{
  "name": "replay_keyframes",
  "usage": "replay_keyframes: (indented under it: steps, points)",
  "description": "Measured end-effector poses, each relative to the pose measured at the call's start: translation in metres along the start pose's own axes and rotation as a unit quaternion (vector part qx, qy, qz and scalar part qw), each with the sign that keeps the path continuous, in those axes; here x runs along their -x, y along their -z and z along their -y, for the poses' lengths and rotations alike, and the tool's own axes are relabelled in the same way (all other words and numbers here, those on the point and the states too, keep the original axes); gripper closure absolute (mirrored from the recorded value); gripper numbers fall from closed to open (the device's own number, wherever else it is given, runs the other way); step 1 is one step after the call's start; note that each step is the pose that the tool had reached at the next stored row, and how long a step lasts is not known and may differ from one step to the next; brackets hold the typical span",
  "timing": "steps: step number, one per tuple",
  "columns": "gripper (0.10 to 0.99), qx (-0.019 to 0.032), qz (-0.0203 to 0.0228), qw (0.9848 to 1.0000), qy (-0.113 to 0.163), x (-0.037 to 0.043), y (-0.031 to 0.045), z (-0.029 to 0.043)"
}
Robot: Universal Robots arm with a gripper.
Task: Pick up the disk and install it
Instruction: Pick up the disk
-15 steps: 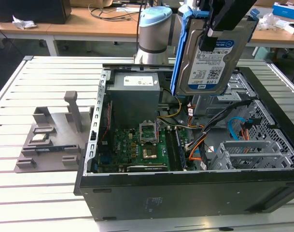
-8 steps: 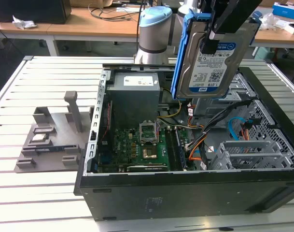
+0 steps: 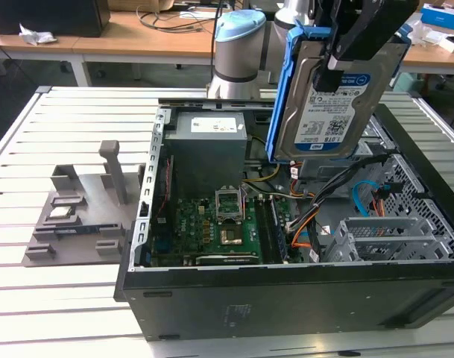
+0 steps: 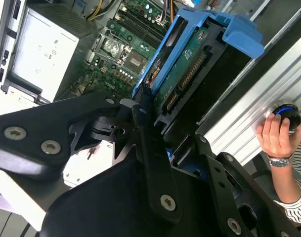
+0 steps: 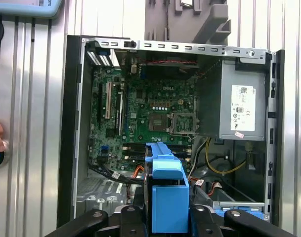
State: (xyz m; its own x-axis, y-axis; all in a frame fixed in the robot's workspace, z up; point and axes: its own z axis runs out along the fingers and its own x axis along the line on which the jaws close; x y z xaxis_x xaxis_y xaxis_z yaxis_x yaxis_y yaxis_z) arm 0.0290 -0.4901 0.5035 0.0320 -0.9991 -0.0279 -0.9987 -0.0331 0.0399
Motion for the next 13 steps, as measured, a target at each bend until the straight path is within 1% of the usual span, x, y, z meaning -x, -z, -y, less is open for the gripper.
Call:
replay_keyframes:
  steps: [2, 6, 10, 13]
  points:
    - [0.718, 0.0000, 0.0000, 1.0000, 0.000, -0.0022, -0.0001, -0.0001]
    - [0.718, 0.0000, 0.0000, 1.0000, 0.000, -0.0111, -0.0003, -0.0003]
    - [0.718, 0.0000, 0.0000, 1.0000, 0.000, -0.0238, -0.0008, -0.0008]
    - [0.718, 0.0000, -0.0001, 1.0000, 0.000, -0.0298, -0.0017, -0.0009]
